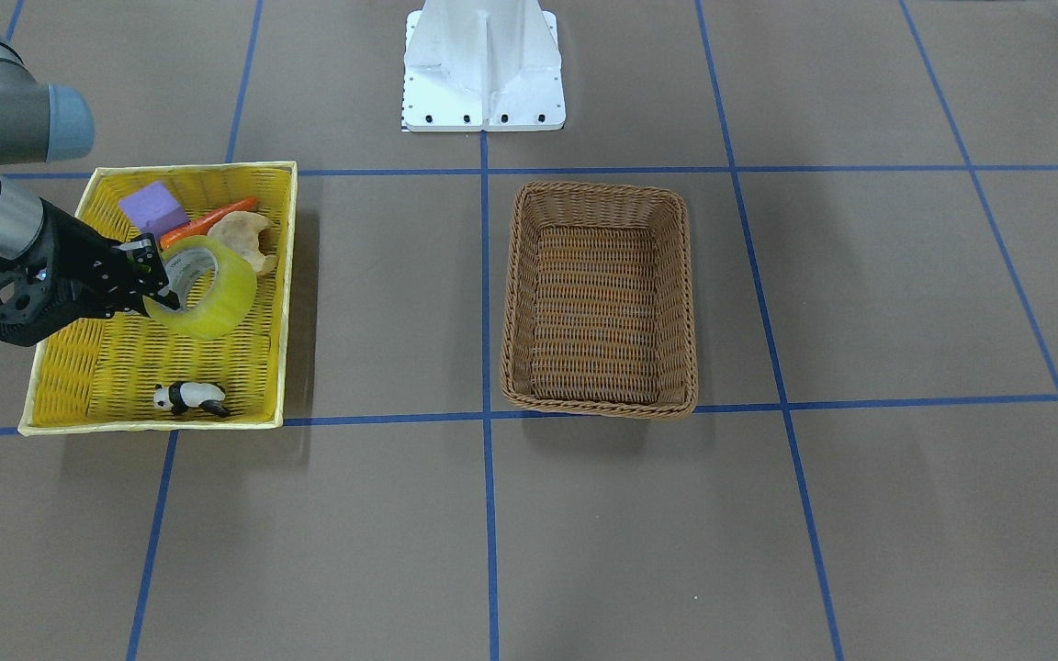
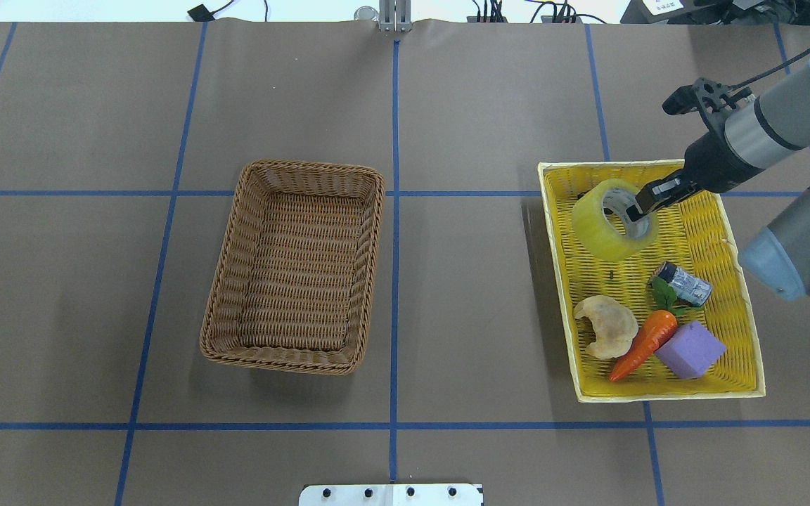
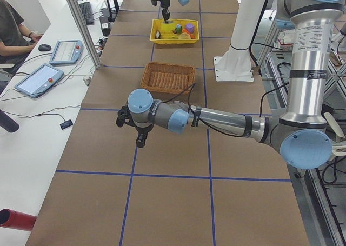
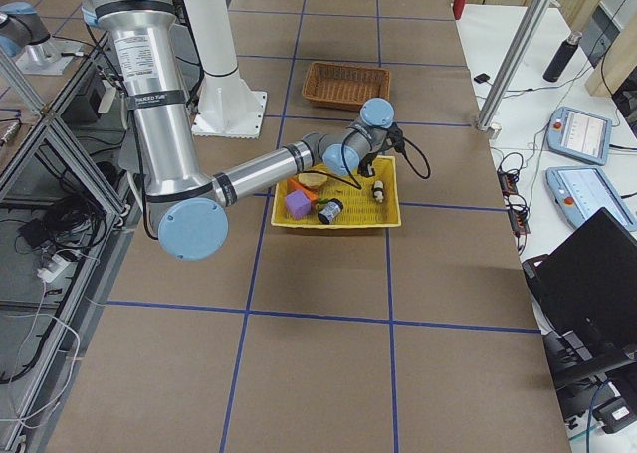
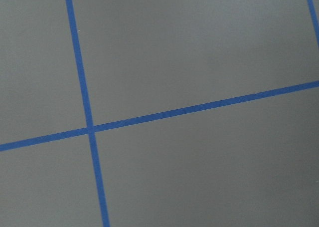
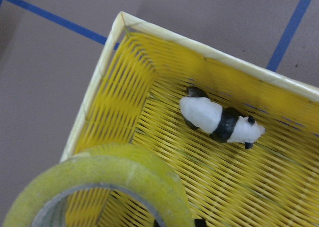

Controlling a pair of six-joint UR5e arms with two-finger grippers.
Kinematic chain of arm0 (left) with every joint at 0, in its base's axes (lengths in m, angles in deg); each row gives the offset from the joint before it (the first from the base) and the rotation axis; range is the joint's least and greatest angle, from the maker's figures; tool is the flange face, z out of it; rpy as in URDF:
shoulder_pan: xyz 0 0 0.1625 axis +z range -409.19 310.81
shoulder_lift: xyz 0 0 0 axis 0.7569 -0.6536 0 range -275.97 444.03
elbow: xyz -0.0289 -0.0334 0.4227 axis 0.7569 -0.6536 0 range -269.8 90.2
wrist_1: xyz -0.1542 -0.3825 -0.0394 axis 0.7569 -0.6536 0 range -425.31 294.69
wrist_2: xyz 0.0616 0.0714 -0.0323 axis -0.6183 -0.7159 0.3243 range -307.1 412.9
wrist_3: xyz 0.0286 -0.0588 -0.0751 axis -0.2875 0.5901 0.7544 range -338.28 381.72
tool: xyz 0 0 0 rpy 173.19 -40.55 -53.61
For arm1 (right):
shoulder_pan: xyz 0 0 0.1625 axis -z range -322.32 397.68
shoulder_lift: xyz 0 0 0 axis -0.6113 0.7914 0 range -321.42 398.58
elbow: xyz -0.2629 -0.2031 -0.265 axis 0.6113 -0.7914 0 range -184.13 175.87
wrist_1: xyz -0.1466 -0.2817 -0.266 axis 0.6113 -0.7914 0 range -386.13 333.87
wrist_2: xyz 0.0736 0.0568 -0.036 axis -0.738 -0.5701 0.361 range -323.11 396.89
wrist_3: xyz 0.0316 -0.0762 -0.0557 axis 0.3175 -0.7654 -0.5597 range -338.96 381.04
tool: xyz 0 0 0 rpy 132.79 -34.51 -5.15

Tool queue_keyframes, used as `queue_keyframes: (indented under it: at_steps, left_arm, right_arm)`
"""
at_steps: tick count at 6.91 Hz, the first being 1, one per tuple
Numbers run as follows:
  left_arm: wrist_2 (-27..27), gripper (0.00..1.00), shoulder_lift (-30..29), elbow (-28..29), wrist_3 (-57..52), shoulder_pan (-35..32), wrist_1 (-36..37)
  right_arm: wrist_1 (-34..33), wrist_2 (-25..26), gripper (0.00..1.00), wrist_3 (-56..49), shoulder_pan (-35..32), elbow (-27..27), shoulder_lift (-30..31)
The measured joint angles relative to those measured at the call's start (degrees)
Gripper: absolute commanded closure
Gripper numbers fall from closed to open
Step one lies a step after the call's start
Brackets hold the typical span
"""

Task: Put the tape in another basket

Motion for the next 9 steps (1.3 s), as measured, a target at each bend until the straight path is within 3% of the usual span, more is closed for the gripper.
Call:
queue_keyframes:
  at_steps: [2,6,7,9]
  left_arm:
    - [5.93,0.02,-0.78,0.09,12.87,0.48,-9.60]
    - [7.14,0.02,-4.37,0.48,41.46,5.85,-29.27]
    - [6.96,0.02,-5.84,0.59,44.69,6.99,-30.92]
    - [5.89,0.02,-8.40,0.38,47.17,8.78,-32.11]
  right_arm:
    - [0.11,-3.28,1.00,11.19,0.06,2.68,-2.77]
    - [0.30,-4.27,1.00,28.95,3.27,3.64,-11.91]
    - [1.90,-3.62,1.00,32.58,4.17,3.44,-13.36]
    - [12.36,1.03,1.00,44.66,7.72,2.88,-13.88]
